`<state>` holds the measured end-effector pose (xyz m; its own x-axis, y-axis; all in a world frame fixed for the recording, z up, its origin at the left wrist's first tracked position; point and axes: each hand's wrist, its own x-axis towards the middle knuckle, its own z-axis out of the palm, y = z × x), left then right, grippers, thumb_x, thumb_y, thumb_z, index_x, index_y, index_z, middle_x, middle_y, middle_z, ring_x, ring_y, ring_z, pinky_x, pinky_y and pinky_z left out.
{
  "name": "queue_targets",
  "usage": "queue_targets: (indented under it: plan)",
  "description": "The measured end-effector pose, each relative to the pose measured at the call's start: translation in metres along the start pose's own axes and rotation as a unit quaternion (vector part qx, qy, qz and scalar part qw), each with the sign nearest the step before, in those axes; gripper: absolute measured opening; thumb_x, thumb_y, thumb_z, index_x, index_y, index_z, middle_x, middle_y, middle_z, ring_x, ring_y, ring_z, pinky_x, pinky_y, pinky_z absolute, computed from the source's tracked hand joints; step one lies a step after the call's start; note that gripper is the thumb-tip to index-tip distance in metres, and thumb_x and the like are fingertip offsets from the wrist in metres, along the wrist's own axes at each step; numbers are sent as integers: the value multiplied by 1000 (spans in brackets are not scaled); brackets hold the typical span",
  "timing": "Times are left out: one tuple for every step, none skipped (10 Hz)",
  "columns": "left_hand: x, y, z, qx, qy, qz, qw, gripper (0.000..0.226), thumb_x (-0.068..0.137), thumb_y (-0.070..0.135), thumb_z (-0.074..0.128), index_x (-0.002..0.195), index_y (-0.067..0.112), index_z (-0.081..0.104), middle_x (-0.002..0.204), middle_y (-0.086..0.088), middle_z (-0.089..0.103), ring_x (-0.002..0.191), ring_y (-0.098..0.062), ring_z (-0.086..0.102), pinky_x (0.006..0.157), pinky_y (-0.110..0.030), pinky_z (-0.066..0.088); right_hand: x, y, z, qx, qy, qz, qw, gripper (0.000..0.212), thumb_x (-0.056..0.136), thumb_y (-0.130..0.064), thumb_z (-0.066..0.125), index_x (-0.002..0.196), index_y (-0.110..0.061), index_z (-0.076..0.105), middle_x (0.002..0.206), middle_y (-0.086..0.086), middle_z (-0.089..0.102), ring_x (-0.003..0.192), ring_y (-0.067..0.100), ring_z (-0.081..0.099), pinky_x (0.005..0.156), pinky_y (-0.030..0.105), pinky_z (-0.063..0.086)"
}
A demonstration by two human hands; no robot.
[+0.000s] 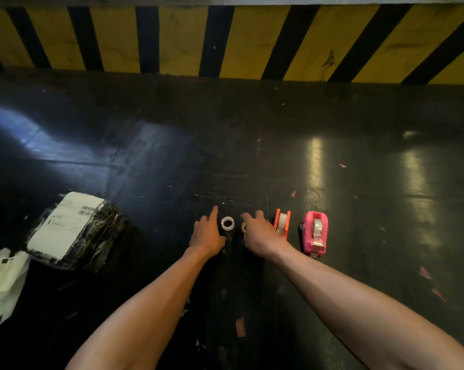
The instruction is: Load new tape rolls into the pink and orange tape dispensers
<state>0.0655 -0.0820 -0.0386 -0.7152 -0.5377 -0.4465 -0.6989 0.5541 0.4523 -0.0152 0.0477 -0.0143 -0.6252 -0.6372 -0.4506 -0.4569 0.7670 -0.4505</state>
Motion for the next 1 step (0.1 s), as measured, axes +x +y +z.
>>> queue_targets:
  plan:
    - [-28, -3, 8, -53, 30, -46, 997, 94, 92, 19, 70, 161, 21, 7, 160, -15, 28, 147, -34, 30, 116, -47, 35, -23, 7, 10, 28, 65, -50, 996, 57, 92, -16, 61, 144, -26, 40, 145, 10, 41, 127, 29, 50, 94, 39, 50]
